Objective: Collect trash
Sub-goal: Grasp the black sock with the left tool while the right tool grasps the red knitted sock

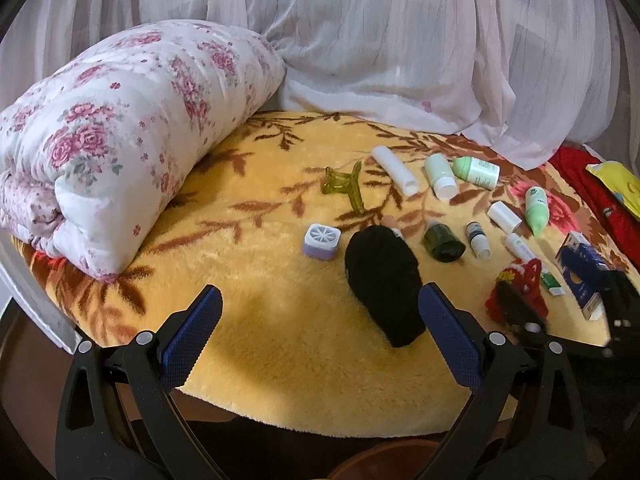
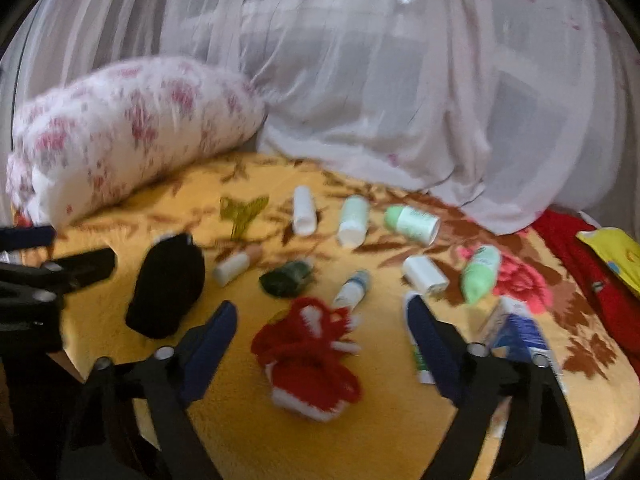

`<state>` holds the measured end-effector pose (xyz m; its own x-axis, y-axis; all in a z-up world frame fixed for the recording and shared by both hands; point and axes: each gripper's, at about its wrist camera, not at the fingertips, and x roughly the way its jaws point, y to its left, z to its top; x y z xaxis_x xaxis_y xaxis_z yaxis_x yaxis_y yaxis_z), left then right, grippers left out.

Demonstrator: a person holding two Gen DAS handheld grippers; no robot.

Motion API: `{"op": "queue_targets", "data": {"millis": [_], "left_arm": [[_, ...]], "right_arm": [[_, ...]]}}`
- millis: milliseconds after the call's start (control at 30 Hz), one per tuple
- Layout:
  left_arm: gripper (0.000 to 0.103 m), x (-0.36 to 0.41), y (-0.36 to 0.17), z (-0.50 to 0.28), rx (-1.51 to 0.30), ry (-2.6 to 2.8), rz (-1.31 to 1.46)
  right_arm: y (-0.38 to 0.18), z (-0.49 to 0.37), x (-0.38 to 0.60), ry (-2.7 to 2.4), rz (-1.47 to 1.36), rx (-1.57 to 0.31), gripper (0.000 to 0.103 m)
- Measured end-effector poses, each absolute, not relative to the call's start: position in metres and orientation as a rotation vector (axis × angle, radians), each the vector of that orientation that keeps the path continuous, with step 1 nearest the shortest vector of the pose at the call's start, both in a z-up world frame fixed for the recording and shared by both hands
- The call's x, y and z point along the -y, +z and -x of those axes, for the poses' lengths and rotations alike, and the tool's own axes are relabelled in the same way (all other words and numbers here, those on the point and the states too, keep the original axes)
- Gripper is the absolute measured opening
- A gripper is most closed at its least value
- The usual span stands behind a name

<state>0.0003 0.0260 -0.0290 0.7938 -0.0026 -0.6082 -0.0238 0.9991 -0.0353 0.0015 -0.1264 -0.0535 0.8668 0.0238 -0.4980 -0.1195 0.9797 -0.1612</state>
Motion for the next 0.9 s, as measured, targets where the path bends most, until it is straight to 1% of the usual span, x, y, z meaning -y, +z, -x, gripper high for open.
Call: {"op": "queue_targets", "data": {"millis": [100, 167, 200, 233, 267, 300, 333, 467, 633, 767, 900], "left_arm": [[0.096, -0.029, -0.031, -0.001, -0.662, 0.012, 0.048], [0.096, -0.031, -0.032, -0.002, -0.663, 0.012, 0.052], [0.096, -0.031, -0.032, -0.001, -0.663, 0.010, 0.052], [0.096, -0.031, -0.033, -0.002, -0.668, 0.005, 0.057], [0.096, -0.030, -0.033, -0.002, -0.669, 0.003, 0.055], [0.096, -0.029, -0.035, -0.002, -0.674, -0.005, 0.055], [0.096, -0.027, -0.036, -0.003, -0.675, -0.009, 0.052], [0.096, -0.018, -0.038, -0.005, -0.677, -0.054, 0.052], [0.096, -0.001, -0.042, -0.015, -0.685, -0.102, 0.048], [0.096, 0.017, -0.046, -0.030, -0.696, -0.112, 0.031], [0.096, 0.034, -0.054, -0.051, -0.704, -0.085, -0.003]], "right_arm": [[-0.074, -0.021, 0.123, 0.029, 0.220, -0.618, 0.079], [-0.083, -0.024, 0.128, 0.034, 0.197, -0.636, 0.079], [-0.085, -0.024, 0.129, 0.056, 0.189, -0.624, 0.063], [-0.086, -0.025, 0.129, 0.090, 0.184, -0.624, 0.050], [-0.087, -0.025, 0.129, 0.123, 0.177, -0.630, 0.047], [-0.085, -0.023, 0.129, 0.115, 0.176, -0.617, 0.040], [-0.083, -0.022, 0.127, 0.115, 0.181, -0.609, 0.038], [-0.068, -0.009, 0.135, 0.122, 0.143, -0.548, 0.037], [-0.036, 0.019, 0.152, 0.115, 0.136, -0.442, 0.038], [-0.019, 0.032, 0.164, 0.112, 0.120, -0.400, 0.038], [-0.016, 0.038, 0.166, 0.113, 0.128, -0.385, 0.038]]}}
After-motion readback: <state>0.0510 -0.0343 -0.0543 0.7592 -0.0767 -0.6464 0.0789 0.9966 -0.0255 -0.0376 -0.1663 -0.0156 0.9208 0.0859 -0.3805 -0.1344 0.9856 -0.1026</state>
